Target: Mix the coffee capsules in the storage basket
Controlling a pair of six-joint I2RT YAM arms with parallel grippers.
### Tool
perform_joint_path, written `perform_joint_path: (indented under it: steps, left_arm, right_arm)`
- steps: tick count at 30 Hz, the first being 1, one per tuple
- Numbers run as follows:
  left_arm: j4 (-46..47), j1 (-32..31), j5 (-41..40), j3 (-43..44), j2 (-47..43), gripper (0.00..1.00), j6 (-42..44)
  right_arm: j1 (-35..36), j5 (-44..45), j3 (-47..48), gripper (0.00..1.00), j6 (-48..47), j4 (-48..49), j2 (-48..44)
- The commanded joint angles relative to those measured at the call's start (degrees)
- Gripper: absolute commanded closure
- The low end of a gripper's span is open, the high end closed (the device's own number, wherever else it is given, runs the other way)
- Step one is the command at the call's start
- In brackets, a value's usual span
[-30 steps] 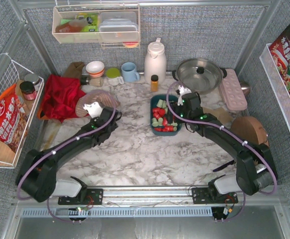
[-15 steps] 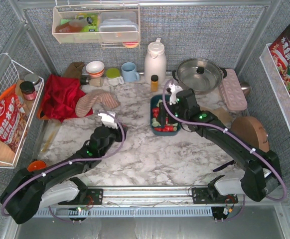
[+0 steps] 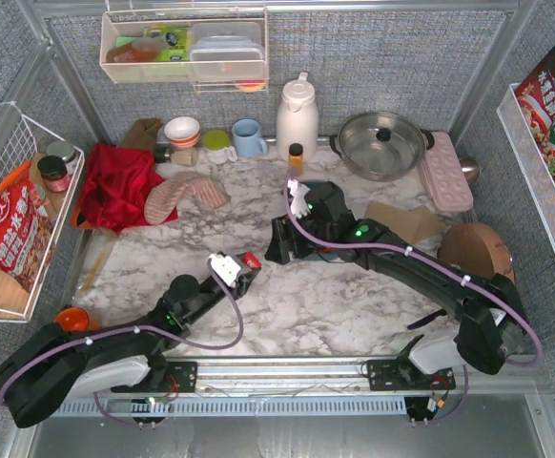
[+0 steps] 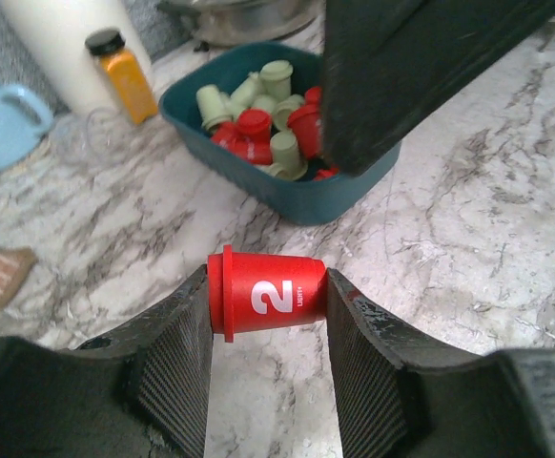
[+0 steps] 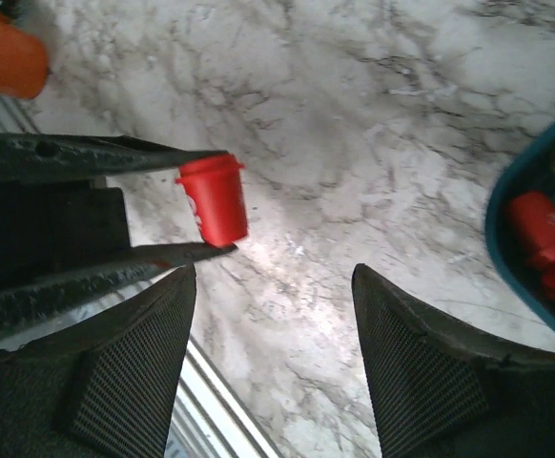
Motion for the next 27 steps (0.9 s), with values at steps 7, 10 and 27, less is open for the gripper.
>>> perform_joint_path:
  steps: [7, 10, 27]
  left_arm:
    - [12.7, -3.7, 4.7, -2.6, -1.1, 0.54, 10.3]
    - [13.3, -4.3, 4.6, -2.4, -0.8, 0.54, 10.3]
    - [16.9, -5.0, -1.7, -0.6, 3.5, 0.41, 6.3]
  right_arm:
    - [3.5, -4.2, -0.6, 0.33, 2.7, 6.6, 2.0]
    - [3.8, -4.4, -0.9, 0.35, 2.7, 7.4, 2.4]
    - [5.0, -3.7, -3.0, 0.74, 4.2, 9.8, 3.2]
